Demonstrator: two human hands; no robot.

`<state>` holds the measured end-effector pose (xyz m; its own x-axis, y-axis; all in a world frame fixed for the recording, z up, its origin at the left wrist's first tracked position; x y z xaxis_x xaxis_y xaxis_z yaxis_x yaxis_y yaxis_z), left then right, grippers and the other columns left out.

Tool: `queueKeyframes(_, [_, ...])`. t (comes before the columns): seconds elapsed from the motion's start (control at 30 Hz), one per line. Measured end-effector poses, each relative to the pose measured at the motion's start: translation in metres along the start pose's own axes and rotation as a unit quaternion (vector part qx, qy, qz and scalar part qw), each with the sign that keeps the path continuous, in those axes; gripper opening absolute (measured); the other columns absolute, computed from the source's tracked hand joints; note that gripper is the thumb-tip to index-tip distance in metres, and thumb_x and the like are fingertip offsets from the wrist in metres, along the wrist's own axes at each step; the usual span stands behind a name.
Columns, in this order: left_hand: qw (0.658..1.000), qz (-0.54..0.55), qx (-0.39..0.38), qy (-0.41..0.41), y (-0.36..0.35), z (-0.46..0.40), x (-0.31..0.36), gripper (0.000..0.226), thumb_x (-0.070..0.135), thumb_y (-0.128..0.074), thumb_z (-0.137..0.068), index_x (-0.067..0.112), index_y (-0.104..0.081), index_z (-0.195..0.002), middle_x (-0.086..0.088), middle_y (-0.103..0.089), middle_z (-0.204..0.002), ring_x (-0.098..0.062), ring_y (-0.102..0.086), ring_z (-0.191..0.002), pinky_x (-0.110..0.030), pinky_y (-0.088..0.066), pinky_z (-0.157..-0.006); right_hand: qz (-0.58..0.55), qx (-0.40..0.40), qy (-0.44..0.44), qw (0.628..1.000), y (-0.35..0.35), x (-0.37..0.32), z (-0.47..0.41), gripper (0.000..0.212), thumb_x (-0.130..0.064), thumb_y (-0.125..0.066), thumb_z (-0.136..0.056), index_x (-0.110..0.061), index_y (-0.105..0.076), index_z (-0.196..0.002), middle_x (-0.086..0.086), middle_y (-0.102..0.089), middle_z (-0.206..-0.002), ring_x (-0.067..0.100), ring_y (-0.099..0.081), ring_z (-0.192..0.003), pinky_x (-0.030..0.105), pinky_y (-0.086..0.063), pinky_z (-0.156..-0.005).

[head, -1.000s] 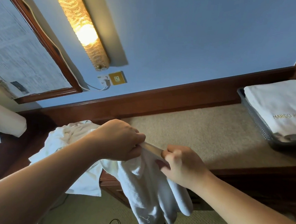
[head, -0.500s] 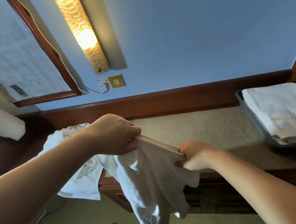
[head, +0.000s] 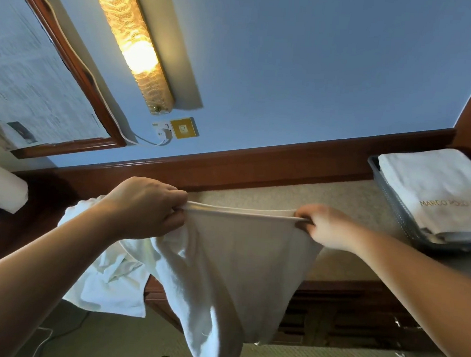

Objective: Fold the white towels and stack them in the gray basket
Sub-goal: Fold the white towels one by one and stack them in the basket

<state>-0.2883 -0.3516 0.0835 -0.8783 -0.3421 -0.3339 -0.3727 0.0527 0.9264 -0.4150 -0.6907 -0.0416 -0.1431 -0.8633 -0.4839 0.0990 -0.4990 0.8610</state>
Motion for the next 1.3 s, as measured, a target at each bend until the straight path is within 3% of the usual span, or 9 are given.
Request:
queueKeyframes(0.13, [0.998,0.0,-0.022,0.055,-0.024,0.022,-0.003,0.031,0.054,-0.028,-0.091,0.034,-0.045,-0.076,0.014,-0.057,-0.064,-0.015,-0.059,-0.057,-0.026,-0.044,-0.048,-0.111,0.05,0.018,0.992,0.01,-0.007,0.014,0.016,-0.018,-0.049,-0.108,-0.03,-0.052,-0.119,0.004,-0.06,-0.084,0.019,-0.056,-0.069,0.03,-0.043,-0.061])
queueKeyframes(0.23, [0.992,-0.005,-0.057,0.11,-0.054,0.04,0.001,0.034,0.054,-0.028,-0.09,0.028,-0.046,-0.078,0.007,-0.062,-0.071,-0.021,-0.064,-0.068,-0.033,-0.049,-0.056,0.017,0.021,0.05,0.998,0.007,-0.008,0.024,0.047,-0.026,-0.046,-0.108,-0.057,-0.028,-0.139,0.006,-0.067,-0.092,0.026,-0.065,-0.076,0.045,-0.056,-0.073])
queueKeyframes(0.33, [0.989,0.016,-0.071,0.127,-0.075,0.053,0.021,0.036,0.052,-0.032,-0.089,0.023,-0.05,-0.077,0.002,-0.064,-0.068,-0.028,-0.063,-0.064,-0.033,-0.048,-0.054,0.126,-0.023,0.06,0.99,0.005,-0.012,0.033,0.015,-0.042,-0.039,-0.098,-0.045,-0.048,-0.11,-0.01,-0.058,-0.099,0.025,-0.062,-0.094,0.045,-0.053,-0.085])
queueKeyframes(0.47, [0.992,0.041,-0.063,0.102,-0.09,0.056,0.065,0.035,0.053,-0.029,-0.086,0.023,-0.046,-0.077,0.0,-0.066,-0.071,-0.032,-0.066,-0.065,-0.031,-0.028,-0.055,0.212,0.098,0.107,0.966,0.001,-0.01,0.05,0.02,-0.035,-0.023,-0.081,-0.025,-0.034,-0.069,-0.007,-0.037,-0.073,0.024,-0.045,-0.067,0.038,-0.046,-0.059])
queueKeyframes(0.57, [0.983,0.071,-0.101,0.135,-0.101,0.053,0.086,0.05,0.058,-0.012,-0.081,0.023,-0.047,-0.086,-0.002,-0.069,-0.087,-0.032,-0.067,-0.08,-0.035,-0.03,-0.061,0.202,0.152,0.112,0.961,-0.012,-0.002,0.064,0.027,-0.014,-0.046,-0.081,-0.018,-0.033,-0.058,0.0,-0.039,-0.072,0.026,-0.035,-0.054,0.037,-0.039,-0.043])
queueKeyframes(0.63, [0.982,0.085,-0.098,0.137,-0.106,0.053,0.093,0.048,0.059,-0.011,-0.08,0.024,-0.044,-0.085,-0.003,-0.069,-0.087,-0.033,-0.067,-0.081,-0.035,-0.031,-0.06,0.168,0.125,0.079,0.975,-0.02,0.007,0.066,0.033,-0.002,-0.055,-0.081,-0.017,-0.035,-0.059,0.003,-0.045,-0.078,0.027,-0.041,-0.055,0.04,-0.043,-0.049])
queueKeyframes(0.83, [0.985,0.131,-0.028,0.109,-0.125,0.055,0.115,0.028,0.052,-0.034,-0.089,0.026,-0.035,-0.077,-0.003,-0.064,-0.069,-0.036,-0.063,-0.061,-0.035,-0.043,-0.051,0.136,0.003,-0.046,0.99,-0.052,0.025,0.085,0.031,0.007,-0.038,-0.08,-0.023,-0.039,-0.087,-0.004,-0.047,-0.09,0.026,-0.052,-0.083,0.046,-0.048,-0.074])
queueKeyframes(1.07, [0.987,0.113,0.015,0.116,-0.14,0.068,0.114,0.026,0.046,-0.047,-0.088,0.023,-0.043,-0.075,0.002,-0.057,-0.061,-0.032,-0.058,-0.05,-0.029,-0.037,-0.044,-0.03,0.006,-0.01,0.999,-0.05,0.038,0.13,0.037,-0.006,-0.058,-0.092,-0.043,-0.055,-0.095,-0.008,-0.058,-0.083,0.01,-0.054,-0.074,0.028,-0.044,-0.067])
queueKeyframes(1.3, [0.988,0.111,0.017,0.107,-0.136,0.071,0.114,0.024,0.041,-0.048,-0.087,0.021,-0.046,-0.073,0.003,-0.05,-0.058,-0.029,-0.052,-0.046,-0.029,-0.036,-0.041,-0.042,-0.084,-0.02,0.995,-0.088,0.043,0.148,0.026,-0.025,-0.075,-0.085,-0.046,-0.07,-0.098,-0.027,-0.069,-0.098,-0.009,-0.063,-0.096,0.019,-0.051,-0.082])
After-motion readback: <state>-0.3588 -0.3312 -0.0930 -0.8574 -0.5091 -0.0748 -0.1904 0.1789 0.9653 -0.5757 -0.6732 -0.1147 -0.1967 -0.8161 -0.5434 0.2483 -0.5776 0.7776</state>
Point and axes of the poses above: each hand's wrist, its own z-axis away from the middle knuckle, its own y-axis out of the back of the hand, x = y × z, the point moved 2 cm from there along -z, towards the middle knuckle
